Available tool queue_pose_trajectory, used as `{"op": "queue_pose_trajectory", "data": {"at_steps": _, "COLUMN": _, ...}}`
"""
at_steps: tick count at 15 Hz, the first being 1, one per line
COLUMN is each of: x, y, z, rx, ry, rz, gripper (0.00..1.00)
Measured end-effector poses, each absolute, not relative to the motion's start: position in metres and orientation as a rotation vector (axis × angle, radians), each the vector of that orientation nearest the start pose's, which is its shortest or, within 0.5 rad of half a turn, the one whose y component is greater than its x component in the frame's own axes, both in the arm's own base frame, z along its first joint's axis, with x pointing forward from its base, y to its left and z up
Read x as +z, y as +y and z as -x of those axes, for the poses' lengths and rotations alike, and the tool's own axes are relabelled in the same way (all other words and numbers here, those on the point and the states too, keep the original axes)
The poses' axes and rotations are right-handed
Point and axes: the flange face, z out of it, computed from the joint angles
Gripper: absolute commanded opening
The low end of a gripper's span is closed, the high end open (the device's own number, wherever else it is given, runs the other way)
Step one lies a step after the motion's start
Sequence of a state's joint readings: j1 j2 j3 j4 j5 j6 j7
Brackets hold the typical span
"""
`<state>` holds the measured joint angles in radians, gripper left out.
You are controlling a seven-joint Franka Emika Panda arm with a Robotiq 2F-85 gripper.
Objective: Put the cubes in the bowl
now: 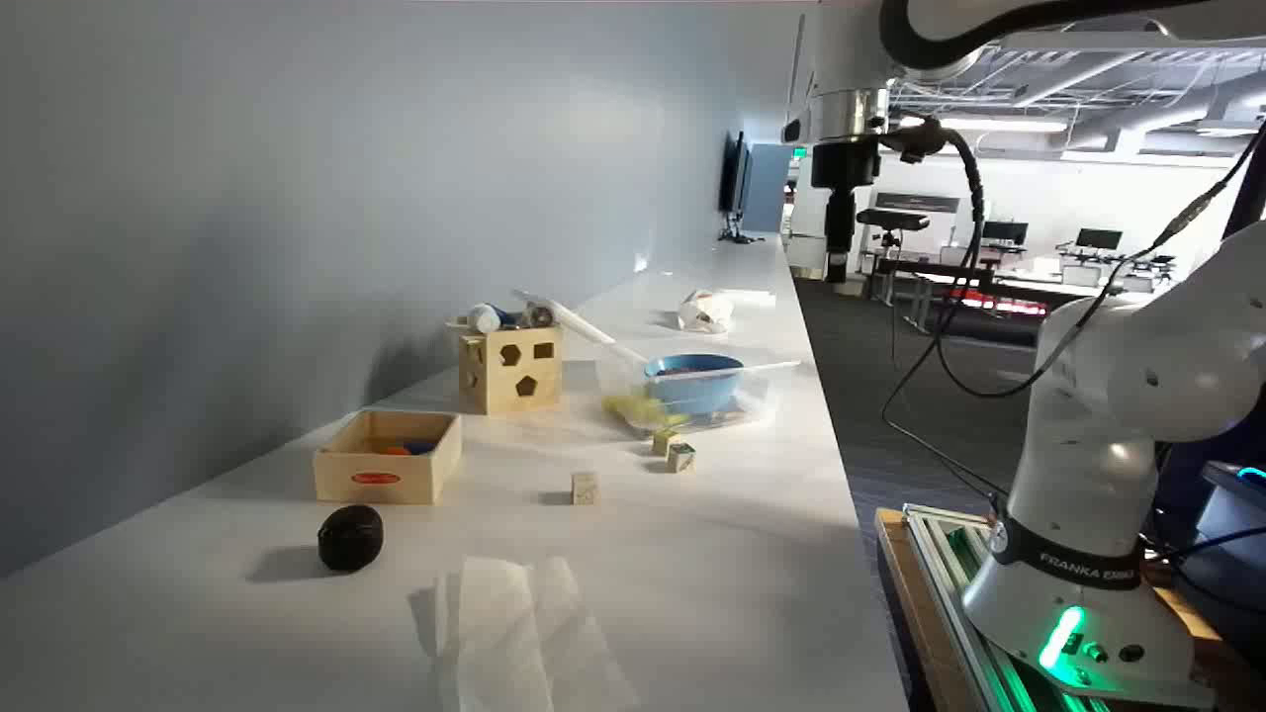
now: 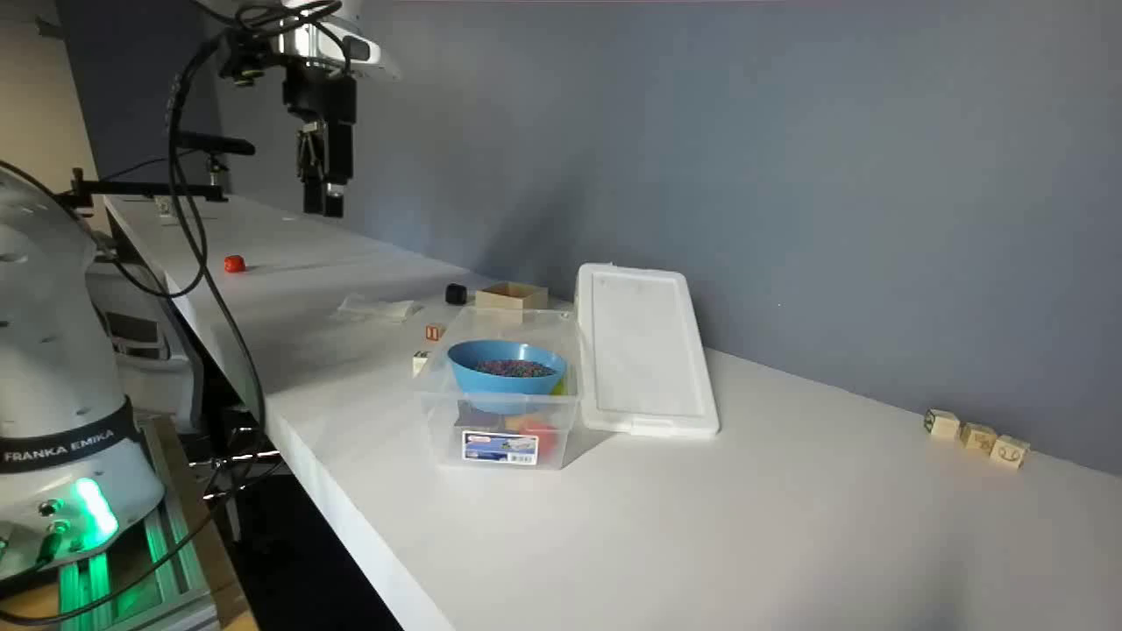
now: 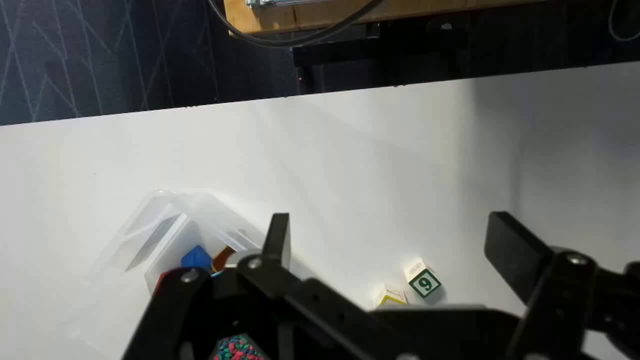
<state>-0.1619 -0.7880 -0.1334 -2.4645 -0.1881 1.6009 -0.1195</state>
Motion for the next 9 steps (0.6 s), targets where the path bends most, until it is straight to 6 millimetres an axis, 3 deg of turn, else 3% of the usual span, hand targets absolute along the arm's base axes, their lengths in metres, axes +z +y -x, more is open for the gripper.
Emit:
{"op": "queue_pose_trajectory", "data": {"at_steps": 6, "x": 0.54, "y": -0.115, "z": -0.286, "rx": 0.153, "ry": 0.192, "rz": 3.209, "gripper": 1.0}}
{"op": "queue_pose_trajectory", "data": {"at_steps": 9, "x": 0.534, "y": -0.114, "z": -0.297, "rx": 0.081, "ry": 0.372, "rz": 3.198, "gripper": 1.0}}
